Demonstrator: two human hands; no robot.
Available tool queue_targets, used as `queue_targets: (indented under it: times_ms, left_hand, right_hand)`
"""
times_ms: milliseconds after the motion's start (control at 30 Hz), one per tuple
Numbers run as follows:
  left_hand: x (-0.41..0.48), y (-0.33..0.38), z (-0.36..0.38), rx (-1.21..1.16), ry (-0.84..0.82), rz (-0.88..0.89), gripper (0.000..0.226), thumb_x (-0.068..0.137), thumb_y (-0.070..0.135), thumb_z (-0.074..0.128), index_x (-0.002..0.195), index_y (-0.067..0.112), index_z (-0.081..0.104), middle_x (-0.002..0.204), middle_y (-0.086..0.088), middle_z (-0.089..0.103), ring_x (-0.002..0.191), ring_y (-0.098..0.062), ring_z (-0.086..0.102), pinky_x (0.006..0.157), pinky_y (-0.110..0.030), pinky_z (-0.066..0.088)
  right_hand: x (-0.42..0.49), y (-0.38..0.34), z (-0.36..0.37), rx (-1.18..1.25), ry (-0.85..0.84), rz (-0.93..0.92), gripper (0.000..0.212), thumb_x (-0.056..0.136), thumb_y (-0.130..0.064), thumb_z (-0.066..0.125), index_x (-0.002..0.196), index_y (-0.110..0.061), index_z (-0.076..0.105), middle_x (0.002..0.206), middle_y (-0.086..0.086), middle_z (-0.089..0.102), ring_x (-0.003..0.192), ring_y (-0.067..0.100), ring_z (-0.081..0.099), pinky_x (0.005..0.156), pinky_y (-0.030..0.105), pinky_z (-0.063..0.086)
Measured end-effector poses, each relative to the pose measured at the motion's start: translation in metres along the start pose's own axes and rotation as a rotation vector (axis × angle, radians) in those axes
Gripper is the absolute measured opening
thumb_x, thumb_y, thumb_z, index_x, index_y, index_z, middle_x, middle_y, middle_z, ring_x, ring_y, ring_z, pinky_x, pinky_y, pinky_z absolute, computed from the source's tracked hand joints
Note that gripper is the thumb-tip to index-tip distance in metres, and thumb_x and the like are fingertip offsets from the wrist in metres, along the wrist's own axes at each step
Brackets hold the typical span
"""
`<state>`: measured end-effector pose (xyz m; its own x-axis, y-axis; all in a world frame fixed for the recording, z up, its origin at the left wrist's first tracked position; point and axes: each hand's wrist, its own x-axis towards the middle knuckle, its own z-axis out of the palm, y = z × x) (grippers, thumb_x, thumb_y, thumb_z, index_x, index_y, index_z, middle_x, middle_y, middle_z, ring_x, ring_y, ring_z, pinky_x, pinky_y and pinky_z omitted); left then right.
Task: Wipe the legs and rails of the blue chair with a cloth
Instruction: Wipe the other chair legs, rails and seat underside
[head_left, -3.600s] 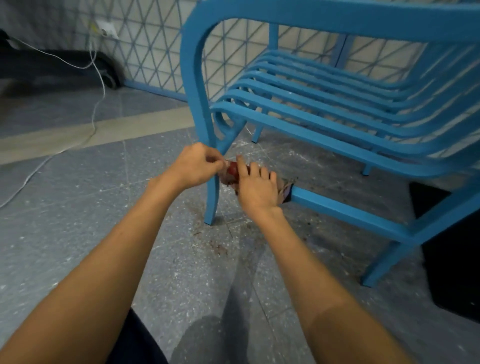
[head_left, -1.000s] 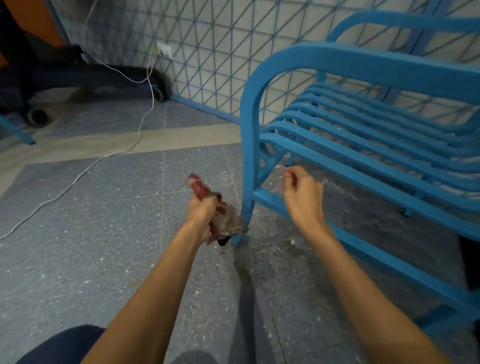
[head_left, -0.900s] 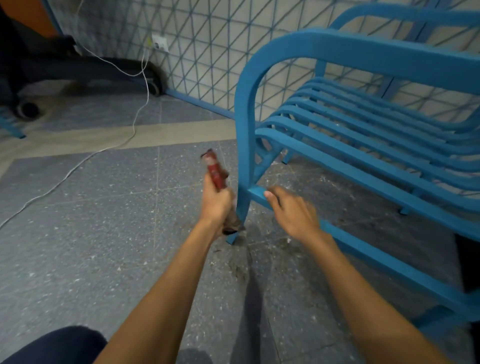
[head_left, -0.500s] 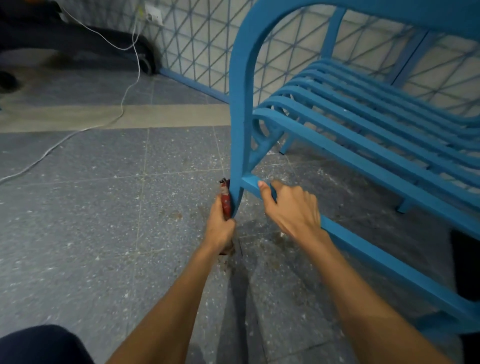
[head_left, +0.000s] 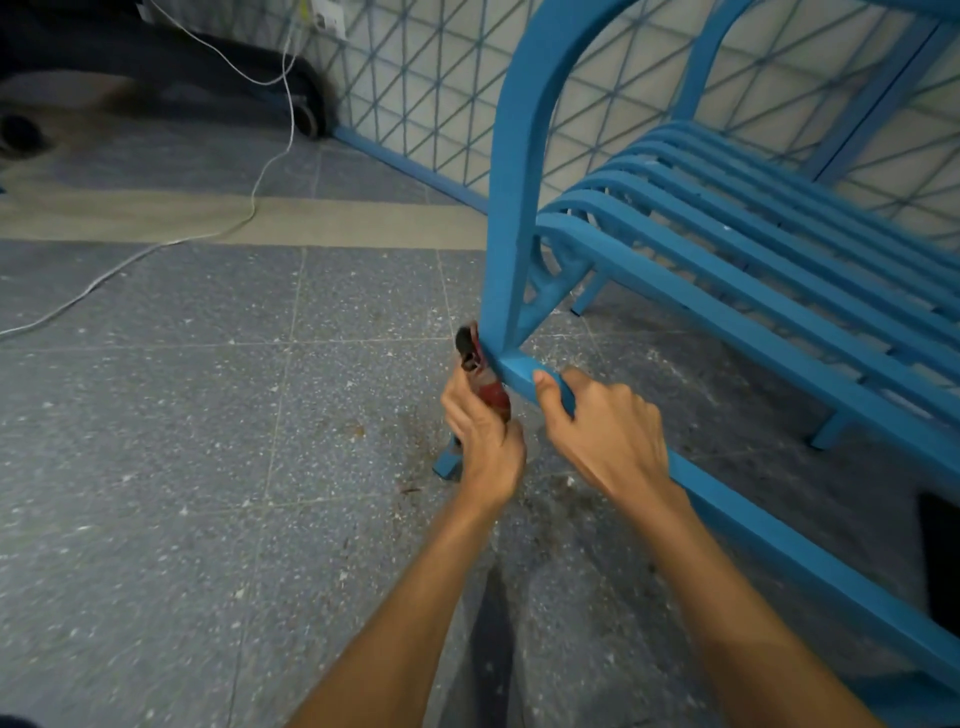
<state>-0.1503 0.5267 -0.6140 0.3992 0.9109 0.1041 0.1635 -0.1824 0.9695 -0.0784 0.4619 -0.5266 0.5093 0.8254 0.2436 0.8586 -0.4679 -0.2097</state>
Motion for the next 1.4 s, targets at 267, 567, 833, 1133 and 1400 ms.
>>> queue_targets:
  times_ms: [267, 567, 833, 1133, 1400]
  left_hand:
    - [0.023, 0.042, -0.019, -0.162, -0.082, -0.174, 0.057, 0.068, 0.009, 0.046, 0.122, 0.015, 0.032, 0.107, -0.003, 0.031, 0.11, -0.023, 0.033, 0.101, -0.047, 0.033]
    - [0.065, 0.091, -0.051, -0.64, -0.2, -0.035, 0.06, 0.102, 0.046, 0.017, 0.119, 0.01, 0.061, 0.11, -0.009, 0.07, 0.101, -0.021, 0.066, 0.092, -0.037, 0.053]
    - [0.086, 0.112, -0.059, -0.546, -0.278, -0.113, 0.055, 0.1, 0.047, 0.025, 0.098, 0.012, 0.068, 0.083, -0.004, 0.072, 0.076, -0.016, 0.067, 0.08, -0.037, 0.054]
    - [0.024, 0.025, -0.009, -0.212, 0.008, -0.105, 0.076, 0.092, 0.063, 0.014, 0.138, 0.007, 0.037, 0.135, -0.014, 0.044, 0.131, -0.028, 0.037, 0.113, -0.05, 0.026]
    - [0.021, -0.031, 0.008, -0.214, 0.096, -0.349, 0.059, 0.101, 0.048, 0.011, 0.145, 0.015, 0.03, 0.154, -0.001, 0.021, 0.145, -0.026, 0.013, 0.119, -0.047, 0.006]
  right_hand:
    - [0.005, 0.003, -0.001, -0.005, -0.014, 0.023, 0.049, 0.098, -0.051, 0.023, 0.093, -0.015, 0.056, 0.07, 0.007, 0.061, 0.071, 0.031, 0.061, 0.064, 0.036, 0.038]
    - [0.005, 0.004, -0.004, -0.04, -0.019, 0.032, 0.048, 0.098, -0.051, 0.024, 0.093, -0.015, 0.055, 0.062, 0.0, 0.049, 0.058, 0.024, 0.043, 0.059, 0.032, 0.03]
    - [0.004, 0.002, -0.008, -0.057, -0.017, 0.011, 0.05, 0.099, -0.051, 0.024, 0.099, -0.014, 0.058, 0.062, 0.0, 0.051, 0.057, 0.022, 0.044, 0.058, 0.031, 0.031]
    - [0.004, 0.003, -0.005, -0.014, -0.02, 0.017, 0.05, 0.096, -0.053, 0.027, 0.094, -0.013, 0.056, 0.071, 0.009, 0.063, 0.069, 0.031, 0.059, 0.061, 0.035, 0.037]
    - [0.002, 0.002, -0.004, -0.036, 0.03, -0.011, 0.05, 0.097, -0.051, 0.029, 0.097, -0.011, 0.058, 0.074, 0.012, 0.062, 0.068, 0.033, 0.051, 0.062, 0.035, 0.029]
